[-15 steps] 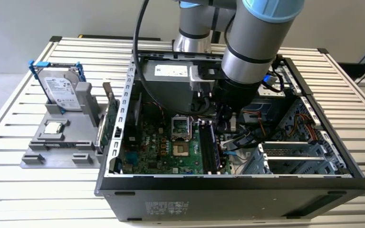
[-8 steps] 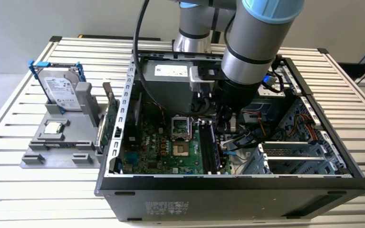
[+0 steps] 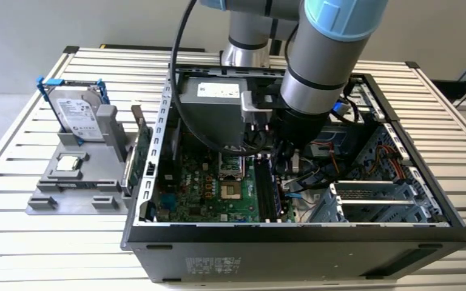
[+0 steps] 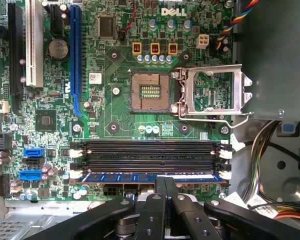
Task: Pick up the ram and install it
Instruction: 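Press down the ram until it locks into place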
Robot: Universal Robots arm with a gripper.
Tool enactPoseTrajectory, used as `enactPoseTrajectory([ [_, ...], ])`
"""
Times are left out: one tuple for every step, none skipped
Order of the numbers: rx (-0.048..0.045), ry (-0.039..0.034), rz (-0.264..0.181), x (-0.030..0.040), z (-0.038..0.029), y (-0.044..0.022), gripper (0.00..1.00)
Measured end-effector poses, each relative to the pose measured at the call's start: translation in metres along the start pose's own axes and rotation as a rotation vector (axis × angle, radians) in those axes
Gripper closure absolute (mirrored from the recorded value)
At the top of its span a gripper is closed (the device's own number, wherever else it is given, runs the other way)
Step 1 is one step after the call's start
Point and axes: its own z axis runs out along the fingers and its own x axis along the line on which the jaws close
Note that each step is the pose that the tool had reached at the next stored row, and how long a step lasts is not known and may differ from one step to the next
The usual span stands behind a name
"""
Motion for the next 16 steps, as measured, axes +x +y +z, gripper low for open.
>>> enactPoseTrajectory([
  [0.0000, 0.0000, 0.001, 0.0000, 0.0010, -0.0001, 1.00],
  [-0.0001, 0.0000, 0.002, 0.0000, 0.0019, -0.0001, 1.00],
  [-0.0001, -0.0001, 0.005, 0.0000, 0.0027, -0.0001, 1.00],
  [-0.0003, -0.0001, 0.007, 0.0000, 0.0036, -0.0001, 1.00],
  [-0.0004, -0.0001, 0.009, 0.0001, 0.0044, -0.0001, 1.00],
  [-0.0004, -0.0002, 0.012, 0.0000, 0.0054, -0.0001, 1.00],
  [-0.0006, -0.0002, 0.014, 0.0001, 0.0064, -0.0001, 1.00],
  [-0.0007, -0.0003, 0.018, 0.0001, 0.0076, -0.0001, 1.00],
  [-0.0010, -0.0004, 0.021, 0.0001, 0.0087, -0.0001, 1.00],
  [-0.0012, -0.0005, 0.024, 0.0001, 0.0098, -0.0001, 1.00],
  [-0.0015, -0.0005, 0.027, 0.0001, 0.0107, -0.0001, 1.00],
  [-0.0016, -0.0005, 0.030, 0.0002, 0.0116, -0.0002, 1.00],
  [-0.0018, -0.0005, 0.032, 0.0002, 0.0126, -0.0002, 1.00],
  [-0.0020, -0.0003, 0.034, 0.0002, 0.0134, -0.0003, 1.00],
  [-0.0021, 0.0000, 0.036, 0.0002, 0.0140, -0.0003, 1.00],
  [-0.0023, 0.0003, 0.038, 0.0003, 0.0147, -0.0003, 1.00],
])
